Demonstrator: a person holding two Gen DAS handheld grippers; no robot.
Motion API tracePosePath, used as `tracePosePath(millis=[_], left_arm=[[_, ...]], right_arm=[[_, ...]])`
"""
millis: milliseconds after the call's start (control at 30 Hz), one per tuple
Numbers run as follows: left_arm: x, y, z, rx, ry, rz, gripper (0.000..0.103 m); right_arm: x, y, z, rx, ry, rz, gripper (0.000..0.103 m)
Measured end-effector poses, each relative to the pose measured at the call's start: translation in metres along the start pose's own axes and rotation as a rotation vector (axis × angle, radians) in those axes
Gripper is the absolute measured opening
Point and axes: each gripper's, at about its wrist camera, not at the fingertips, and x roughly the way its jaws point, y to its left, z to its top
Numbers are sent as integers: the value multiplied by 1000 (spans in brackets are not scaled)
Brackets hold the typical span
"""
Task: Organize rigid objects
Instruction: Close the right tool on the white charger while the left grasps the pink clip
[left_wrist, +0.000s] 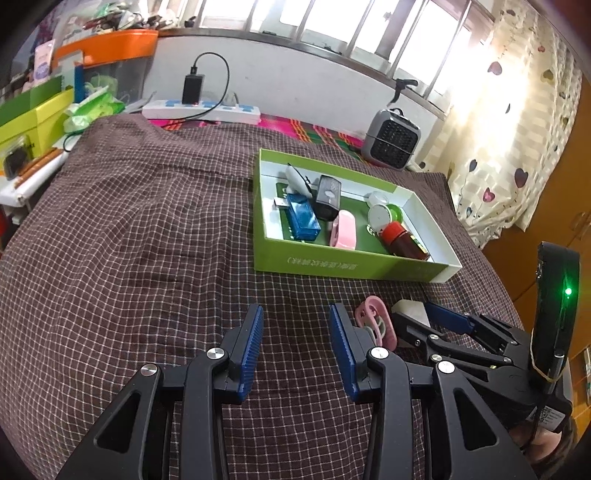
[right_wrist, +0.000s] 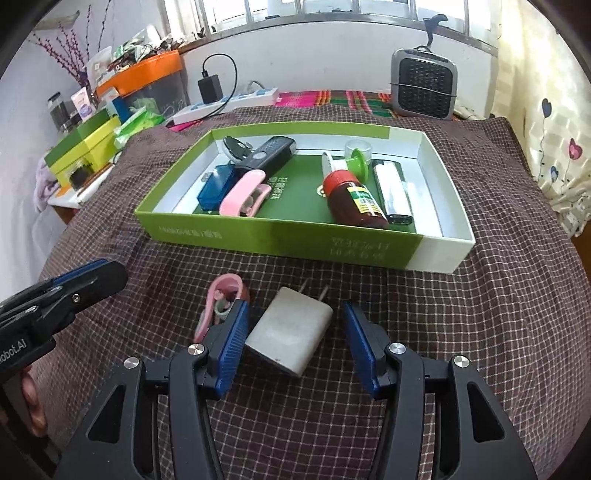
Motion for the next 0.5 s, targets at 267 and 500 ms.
tracePosePath(millis=[267, 500], left_arm=[[5, -6, -3, 10, 15, -14, 36], [10, -13, -6, 25, 35, -23, 36]], right_arm=[[-1, -6, -6, 5, 9, -19, 53], [-4, -12, -9, 11, -2, -21, 52]])
